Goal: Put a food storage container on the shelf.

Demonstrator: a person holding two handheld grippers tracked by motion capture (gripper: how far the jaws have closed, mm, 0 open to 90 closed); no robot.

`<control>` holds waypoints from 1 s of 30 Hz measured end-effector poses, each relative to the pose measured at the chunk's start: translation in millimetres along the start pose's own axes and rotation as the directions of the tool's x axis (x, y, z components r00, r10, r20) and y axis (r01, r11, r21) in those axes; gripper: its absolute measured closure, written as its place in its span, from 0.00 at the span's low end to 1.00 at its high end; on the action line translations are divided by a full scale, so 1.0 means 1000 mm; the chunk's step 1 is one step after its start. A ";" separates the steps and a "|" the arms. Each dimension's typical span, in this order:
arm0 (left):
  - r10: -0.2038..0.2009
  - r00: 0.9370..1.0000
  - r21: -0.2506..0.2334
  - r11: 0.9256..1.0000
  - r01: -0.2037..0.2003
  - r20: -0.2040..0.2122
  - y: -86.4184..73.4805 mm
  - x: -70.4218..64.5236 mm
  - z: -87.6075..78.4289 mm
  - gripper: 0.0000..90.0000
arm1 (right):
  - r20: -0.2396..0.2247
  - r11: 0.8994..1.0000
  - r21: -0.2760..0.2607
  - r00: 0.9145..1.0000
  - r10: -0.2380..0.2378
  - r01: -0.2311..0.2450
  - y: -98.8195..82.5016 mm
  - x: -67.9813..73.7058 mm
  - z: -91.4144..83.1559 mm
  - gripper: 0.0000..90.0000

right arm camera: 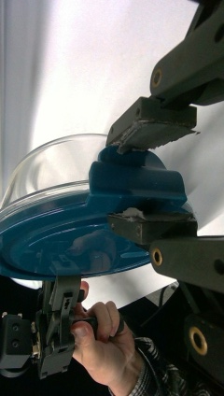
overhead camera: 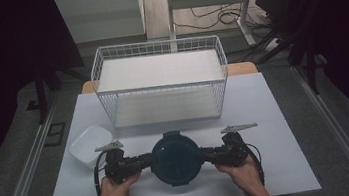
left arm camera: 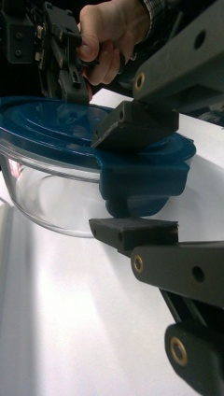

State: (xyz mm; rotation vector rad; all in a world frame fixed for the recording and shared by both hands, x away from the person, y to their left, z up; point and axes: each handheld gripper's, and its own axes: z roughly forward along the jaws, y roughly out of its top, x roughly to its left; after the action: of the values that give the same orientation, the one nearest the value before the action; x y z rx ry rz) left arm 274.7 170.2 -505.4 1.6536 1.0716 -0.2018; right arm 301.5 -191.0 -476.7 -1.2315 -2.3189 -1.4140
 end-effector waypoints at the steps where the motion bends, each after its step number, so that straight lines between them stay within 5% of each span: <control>1: 0.008 1.000 -0.005 1.000 -0.008 -0.002 0.003 -0.001 0.000 0.63 | 0.001 1.000 -0.008 1.000 -0.006 0.007 0.002 0.000 -0.001 0.64; 14: 0.109 0.994 -0.052 0.992 -0.111 -0.031 0.050 -0.024 -0.009 0.63 | 0.048 0.991 -0.093 0.994 -0.094 0.098 0.049 0.015 -0.024 0.63; 30: 0.130 0.989 -0.085 0.987 -0.135 -0.066 0.106 -0.036 -0.025 0.63 | 0.044 0.985 -0.124 0.992 -0.119 0.123 0.107 0.023 -0.034 0.62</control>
State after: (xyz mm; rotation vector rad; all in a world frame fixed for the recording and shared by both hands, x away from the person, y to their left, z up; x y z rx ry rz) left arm 321.7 173.1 -400.4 1.6523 0.9972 -0.0166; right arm 353.3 -182.0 -375.4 -1.1747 -2.3982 -1.6146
